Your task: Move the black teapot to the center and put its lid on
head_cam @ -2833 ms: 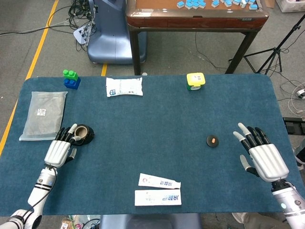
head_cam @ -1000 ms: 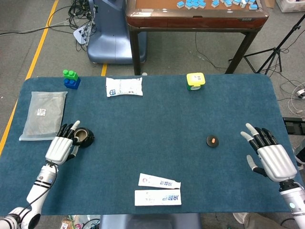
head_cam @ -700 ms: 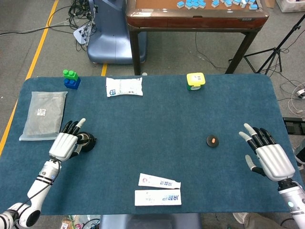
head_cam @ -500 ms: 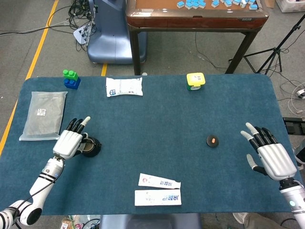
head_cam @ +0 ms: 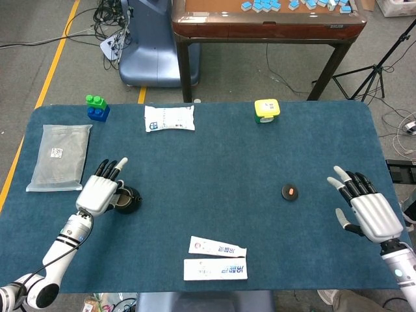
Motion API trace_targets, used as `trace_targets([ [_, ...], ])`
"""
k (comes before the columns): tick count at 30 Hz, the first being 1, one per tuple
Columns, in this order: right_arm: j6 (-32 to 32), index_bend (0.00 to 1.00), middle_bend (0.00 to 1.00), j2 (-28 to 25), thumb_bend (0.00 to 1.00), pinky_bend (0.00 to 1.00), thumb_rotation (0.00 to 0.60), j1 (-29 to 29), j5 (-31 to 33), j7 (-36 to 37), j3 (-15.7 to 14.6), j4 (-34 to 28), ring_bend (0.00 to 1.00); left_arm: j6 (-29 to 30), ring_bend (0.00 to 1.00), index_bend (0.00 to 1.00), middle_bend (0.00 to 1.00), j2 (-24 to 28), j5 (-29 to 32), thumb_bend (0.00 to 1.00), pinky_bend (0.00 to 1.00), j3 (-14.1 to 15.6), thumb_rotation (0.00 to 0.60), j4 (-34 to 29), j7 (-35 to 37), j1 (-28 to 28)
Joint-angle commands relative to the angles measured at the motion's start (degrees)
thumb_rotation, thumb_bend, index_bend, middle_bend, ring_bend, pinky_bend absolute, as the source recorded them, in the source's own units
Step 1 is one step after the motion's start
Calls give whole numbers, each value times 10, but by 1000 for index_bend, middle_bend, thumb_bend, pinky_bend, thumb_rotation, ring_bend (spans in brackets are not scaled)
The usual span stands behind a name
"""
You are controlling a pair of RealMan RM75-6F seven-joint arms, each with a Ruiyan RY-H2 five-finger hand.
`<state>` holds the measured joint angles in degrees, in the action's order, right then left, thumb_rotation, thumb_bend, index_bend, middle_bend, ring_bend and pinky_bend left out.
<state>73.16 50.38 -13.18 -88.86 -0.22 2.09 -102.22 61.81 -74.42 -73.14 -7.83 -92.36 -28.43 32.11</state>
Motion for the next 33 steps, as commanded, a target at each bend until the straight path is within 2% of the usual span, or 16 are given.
trace_targets([
  [1, -2, 117, 0, 1, 517, 0, 600, -2, -4, 5, -1, 4, 0, 10, 0, 670, 0, 4, 9, 511, 0, 3, 600, -18, -23, -1],
  [18, -15, 117, 0, -1, 517, 0, 600, -26, -41, 83, -7, 53, 0, 70, 0, 667, 0, -8, 56, 511, 0, 10, 600, -131, -198, 7],
  [33, 8, 117, 0, -7, 517, 0, 600, -35, -84, 195, -21, 121, 0, 137, 0, 664, 0, -85, 95, 511, 0, 23, 600, -192, -358, 23],
])
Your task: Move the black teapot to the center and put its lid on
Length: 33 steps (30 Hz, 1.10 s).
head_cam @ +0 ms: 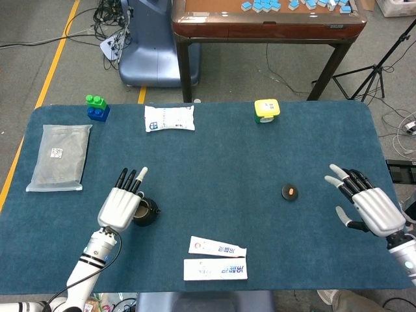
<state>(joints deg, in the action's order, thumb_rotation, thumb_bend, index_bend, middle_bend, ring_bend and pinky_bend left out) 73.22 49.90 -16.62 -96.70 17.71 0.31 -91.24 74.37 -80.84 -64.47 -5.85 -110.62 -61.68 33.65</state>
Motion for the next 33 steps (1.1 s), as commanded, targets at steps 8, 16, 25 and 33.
trace_targets([
  [8, 30, 117, 0, -3, 517, 0, 600, 2, -20, 56, -9, 36, 0, 20, 0, 663, 0, -75, 26, 511, 0, 1, 600, -9, -82, 31],
  [16, 50, 117, 0, -4, 517, 0, 600, 9, -23, 83, -14, 58, 0, 7, 0, 662, 0, -114, 76, 511, 0, -36, 600, 9, -123, 76],
  [25, 42, 117, 0, 10, 517, 0, 600, -1, -20, 118, -16, 97, 0, 18, 0, 662, 0, -154, 127, 511, 0, -57, 600, 27, -170, 122],
  [33, 48, 117, 0, 23, 517, 0, 600, -8, -26, 158, -19, 131, 0, 47, 0, 662, 0, -196, 146, 511, 0, -60, 600, 38, -205, 151],
])
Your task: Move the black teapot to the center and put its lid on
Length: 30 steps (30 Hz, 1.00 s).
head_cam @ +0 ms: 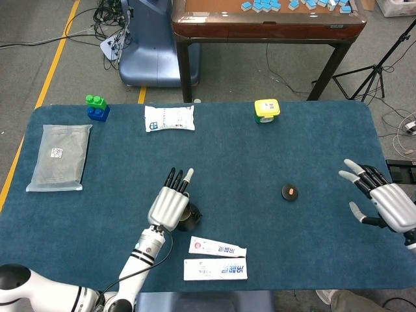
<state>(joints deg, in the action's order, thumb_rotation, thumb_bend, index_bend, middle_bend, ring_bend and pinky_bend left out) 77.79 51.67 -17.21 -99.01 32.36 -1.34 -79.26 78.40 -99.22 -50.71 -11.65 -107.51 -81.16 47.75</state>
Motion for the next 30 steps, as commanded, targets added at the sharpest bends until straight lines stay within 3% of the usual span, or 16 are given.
trace_targets([
  [1, 3, 117, 0, 7, 517, 0, 600, -2, -4, 16, -3, 16, 0, 8, 0, 662, 0, -17, 11, 510, 0, -2, 600, 9, -13, 14],
  [30, 24, 117, 0, 28, 516, 0, 600, -1, 4, 88, -14, 99, 0, -32, 0, 662, 0, -98, 89, 511, 0, -44, 600, 117, -21, 129],
])
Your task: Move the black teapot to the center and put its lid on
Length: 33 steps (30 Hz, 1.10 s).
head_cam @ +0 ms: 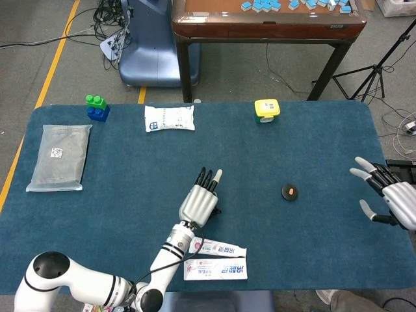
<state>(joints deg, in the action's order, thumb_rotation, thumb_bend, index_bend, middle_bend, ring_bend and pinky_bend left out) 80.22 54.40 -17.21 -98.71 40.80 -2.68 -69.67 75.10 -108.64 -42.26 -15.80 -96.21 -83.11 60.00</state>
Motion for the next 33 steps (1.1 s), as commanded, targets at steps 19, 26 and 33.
trace_targets([
  [19, 13, 117, 0, 13, 517, 0, 600, 3, 0, 23, -6, 27, 0, 22, 0, 661, 0, -26, 25, 511, 0, 9, 600, 13, 9, 32],
  [26, 20, 117, 0, 12, 516, 0, 600, 6, -3, 11, -8, 15, 0, 47, 0, 618, 0, -20, 21, 511, 0, 33, 600, -22, 14, 18],
  [33, 27, 117, 0, 12, 517, 0, 600, 6, -6, 10, -9, 12, 0, 74, 0, 433, 0, -13, 46, 511, 0, 37, 600, -60, -6, 12],
])
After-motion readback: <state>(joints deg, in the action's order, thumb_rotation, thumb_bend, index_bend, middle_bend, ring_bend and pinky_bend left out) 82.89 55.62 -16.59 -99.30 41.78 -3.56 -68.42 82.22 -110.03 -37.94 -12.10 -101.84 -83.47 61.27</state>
